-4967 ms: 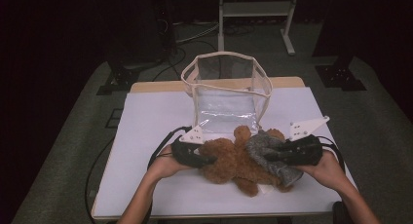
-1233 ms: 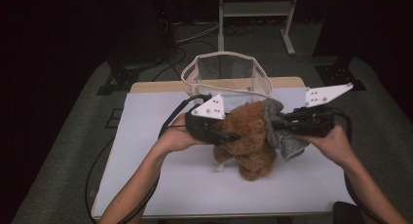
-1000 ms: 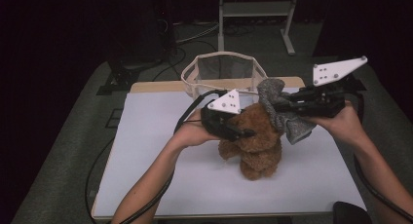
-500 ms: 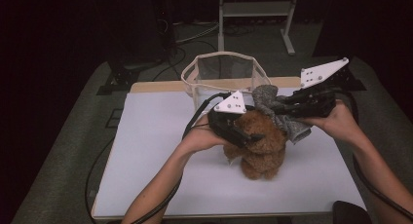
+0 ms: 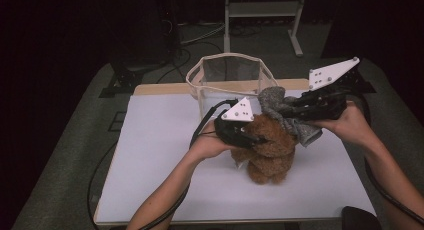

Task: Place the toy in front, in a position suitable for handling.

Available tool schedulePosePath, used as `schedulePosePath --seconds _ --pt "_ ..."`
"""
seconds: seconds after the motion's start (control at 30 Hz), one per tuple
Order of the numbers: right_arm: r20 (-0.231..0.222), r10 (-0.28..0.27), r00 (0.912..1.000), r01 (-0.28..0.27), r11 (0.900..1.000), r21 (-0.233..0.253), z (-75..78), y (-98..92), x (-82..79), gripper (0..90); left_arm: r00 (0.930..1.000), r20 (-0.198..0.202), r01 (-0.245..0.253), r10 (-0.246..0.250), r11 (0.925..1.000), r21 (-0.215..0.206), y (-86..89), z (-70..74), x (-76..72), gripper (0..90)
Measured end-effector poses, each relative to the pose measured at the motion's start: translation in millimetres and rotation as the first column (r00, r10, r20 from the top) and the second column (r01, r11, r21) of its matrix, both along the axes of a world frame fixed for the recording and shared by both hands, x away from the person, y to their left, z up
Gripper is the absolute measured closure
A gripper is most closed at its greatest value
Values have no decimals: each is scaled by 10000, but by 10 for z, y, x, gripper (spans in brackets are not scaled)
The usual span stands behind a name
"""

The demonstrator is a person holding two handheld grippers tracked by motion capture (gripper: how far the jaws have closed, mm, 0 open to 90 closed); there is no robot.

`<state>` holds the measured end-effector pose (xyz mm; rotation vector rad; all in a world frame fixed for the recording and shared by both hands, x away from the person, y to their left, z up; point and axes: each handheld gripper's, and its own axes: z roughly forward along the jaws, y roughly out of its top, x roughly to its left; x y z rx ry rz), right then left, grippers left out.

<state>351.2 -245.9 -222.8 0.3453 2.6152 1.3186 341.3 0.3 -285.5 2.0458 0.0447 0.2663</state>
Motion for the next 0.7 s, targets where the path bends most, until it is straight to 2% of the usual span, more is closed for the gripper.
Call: schedulePosePath --seconds 0.1,0.23,0.37,0.43,0.53,0.6,0.7 --pt "53 275 9996 -274 9996 -115 60 107 -17 793 9999 90 97 -98 9999 109 -73 16 -26 468" --pt "-100 537 9985 -539 9984 -187 45 186 -13 793 9998 96 163 -165 9997 183 -90 14 -44 479" --pt "-121 351 9993 -352 9994 -33 75 43 -13 792 9998 84 173 -174 9998 129 -78 29 -48 483" --pt "-22 43 10000 -43 9999 -99 92 -69 -16 792 9998 66 178 -179 9997 138 -57 39 -42 482" --pt "-154 -265 9995 265 9996 30 101 -231 -16 791 9998 -14 207 -206 9998 83 -31 38 -36 480" --pt "-177 -173 9997 176 9997 156 97 -235 -28 792 9998 -27 209 -209 9997 92 -48 41 -39 477" --pt "-204 245 9995 -245 9997 31 75 -75 -42 791 9998 6 210 -210 9994 264 -109 54 -48 467"
